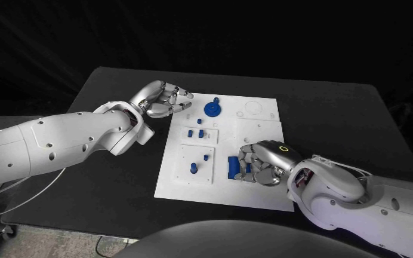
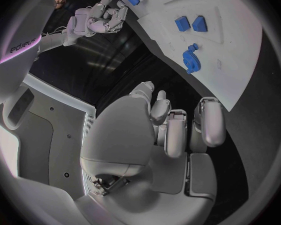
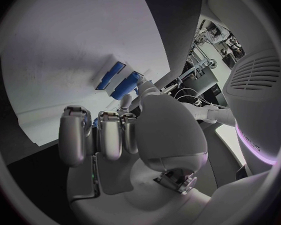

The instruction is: Assemble the parts on the task board

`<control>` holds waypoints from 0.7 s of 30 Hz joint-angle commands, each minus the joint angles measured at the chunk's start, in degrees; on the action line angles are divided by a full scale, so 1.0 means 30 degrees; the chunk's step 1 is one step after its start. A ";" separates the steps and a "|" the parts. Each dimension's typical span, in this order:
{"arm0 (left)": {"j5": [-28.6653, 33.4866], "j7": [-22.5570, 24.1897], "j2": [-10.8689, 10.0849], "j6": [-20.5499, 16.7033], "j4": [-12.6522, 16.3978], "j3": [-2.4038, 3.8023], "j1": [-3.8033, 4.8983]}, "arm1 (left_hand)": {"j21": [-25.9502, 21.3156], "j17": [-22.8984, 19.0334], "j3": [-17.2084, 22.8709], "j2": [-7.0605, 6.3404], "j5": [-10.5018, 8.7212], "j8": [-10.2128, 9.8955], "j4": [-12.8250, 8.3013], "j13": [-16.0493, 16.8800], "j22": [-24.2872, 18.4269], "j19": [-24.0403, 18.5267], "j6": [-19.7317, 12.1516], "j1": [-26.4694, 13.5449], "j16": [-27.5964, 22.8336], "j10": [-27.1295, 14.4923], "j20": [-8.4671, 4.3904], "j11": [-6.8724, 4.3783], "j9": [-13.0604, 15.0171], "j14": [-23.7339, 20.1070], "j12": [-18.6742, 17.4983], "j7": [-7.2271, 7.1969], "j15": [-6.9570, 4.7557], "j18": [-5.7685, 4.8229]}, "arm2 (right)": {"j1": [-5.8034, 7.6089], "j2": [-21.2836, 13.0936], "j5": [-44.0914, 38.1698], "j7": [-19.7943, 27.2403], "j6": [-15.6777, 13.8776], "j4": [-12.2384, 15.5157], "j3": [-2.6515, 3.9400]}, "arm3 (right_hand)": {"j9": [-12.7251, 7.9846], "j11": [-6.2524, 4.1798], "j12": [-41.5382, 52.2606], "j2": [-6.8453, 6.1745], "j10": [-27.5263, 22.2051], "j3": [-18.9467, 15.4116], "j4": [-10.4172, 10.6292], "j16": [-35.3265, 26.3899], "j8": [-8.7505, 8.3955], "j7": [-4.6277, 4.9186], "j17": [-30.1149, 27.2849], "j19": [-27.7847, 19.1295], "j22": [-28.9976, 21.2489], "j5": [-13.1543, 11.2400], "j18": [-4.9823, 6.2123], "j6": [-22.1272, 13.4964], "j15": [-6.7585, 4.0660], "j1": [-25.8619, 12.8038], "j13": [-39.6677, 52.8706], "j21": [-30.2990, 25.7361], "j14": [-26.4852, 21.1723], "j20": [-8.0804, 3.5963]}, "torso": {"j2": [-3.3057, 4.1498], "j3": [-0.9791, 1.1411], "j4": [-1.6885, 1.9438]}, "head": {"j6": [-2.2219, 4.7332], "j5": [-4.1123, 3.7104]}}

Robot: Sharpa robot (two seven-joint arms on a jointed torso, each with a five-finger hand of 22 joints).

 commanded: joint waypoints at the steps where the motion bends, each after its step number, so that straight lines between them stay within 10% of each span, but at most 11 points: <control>1: 0.0079 0.0280 0.0040 0.0410 0.0008 0.0004 -0.0009 | -0.0069 0.3294 -0.0030 0.0159 0.0130 -0.0035 -0.0028 -0.0060 0.3096 -0.0159 0.0064 0.0110 -0.0148 -0.0210 -0.0005 0.0023 0.0026 -0.0023 -0.0113 0.0095 0.0172 0.0303 | -0.0023 0.0009 -0.0357 -0.0225 -0.0155 -0.0102 -0.0004 | 0.0026 -0.0141 0.0073 0.0121 0.2003 0.0040 -0.0147 0.0070 -0.0133 -0.0002 0.1818 0.0800 0.4064 0.0273 -0.0131 0.0170 -0.0082 0.0273 0.5032 0.0099 0.1469 -0.0071 | -0.0009 0.0004 -0.0011 | 0.0000 -0.0005; 6: 0.0079 0.0377 0.0004 0.0495 0.0027 0.0005 -0.0129 | -0.0145 0.3223 -0.0023 0.0179 0.0154 -0.0037 -0.0024 -0.0216 0.3058 -0.0243 0.0064 0.0137 -0.0208 -0.0344 -0.0002 0.0026 0.0033 -0.0098 -0.0294 0.0098 0.0173 0.0324 | -0.0028 -0.0018 -0.0061 0.0035 -0.0706 -0.0059 -0.0004 | 0.0046 -0.0120 0.0073 0.0157 0.2003 -0.0058 -0.0080 0.0070 -0.0226 0.0023 0.1807 0.0797 0.4063 0.0257 -0.0132 0.0236 -0.0069 0.0087 0.5032 0.0104 0.1467 -0.0062 | -0.0146 -0.0013 -0.0056 | 0.0000 -0.0047; 11: 0.0083 0.0447 -0.0003 0.0557 -0.0077 0.0006 -0.0321 | -0.0476 0.2945 -0.0031 0.0205 0.0185 -0.0040 -0.0009 -0.0895 0.2896 -0.0598 0.0070 0.0191 -0.0456 -0.0906 0.0013 0.0050 0.0060 -0.0396 -0.1078 0.0127 0.0187 0.0412 | 0.0064 -0.0388 0.2498 0.0723 -0.0552 0.0250 0.0005 | 0.0209 -0.0113 0.0073 -0.0157 0.2003 -0.0485 0.0563 0.0113 -0.0250 0.0018 0.1875 0.0828 0.4091 -0.1560 -0.0153 0.0443 -0.0052 -0.0649 0.5032 0.0212 0.1480 -0.0039 | -0.0535 -0.0089 -0.0121 | 0.0000 0.0111; 21: 0.0111 0.0568 -0.0234 0.0474 0.0226 0.0006 -0.0414 | -0.2192 0.1255 -0.0287 0.0288 -0.0143 -0.0070 0.0036 -0.3069 0.2037 -0.2300 0.0069 -0.0209 -0.2046 -0.2361 0.0088 0.0116 0.0139 -0.2176 -0.3520 0.0161 0.0263 0.0829 | 0.1610 -0.1504 0.7535 0.1817 0.0461 0.1017 0.0010 | 0.0473 -0.0205 0.0073 -0.0590 0.2003 -0.2688 0.1168 0.0105 -0.0396 -0.0094 0.1826 0.0804 0.4090 -0.2651 -0.0152 0.0502 -0.0128 -0.3016 0.5032 0.0237 0.1461 -0.0109 | -0.1105 -0.0096 -0.0142 | 0.0000 0.0350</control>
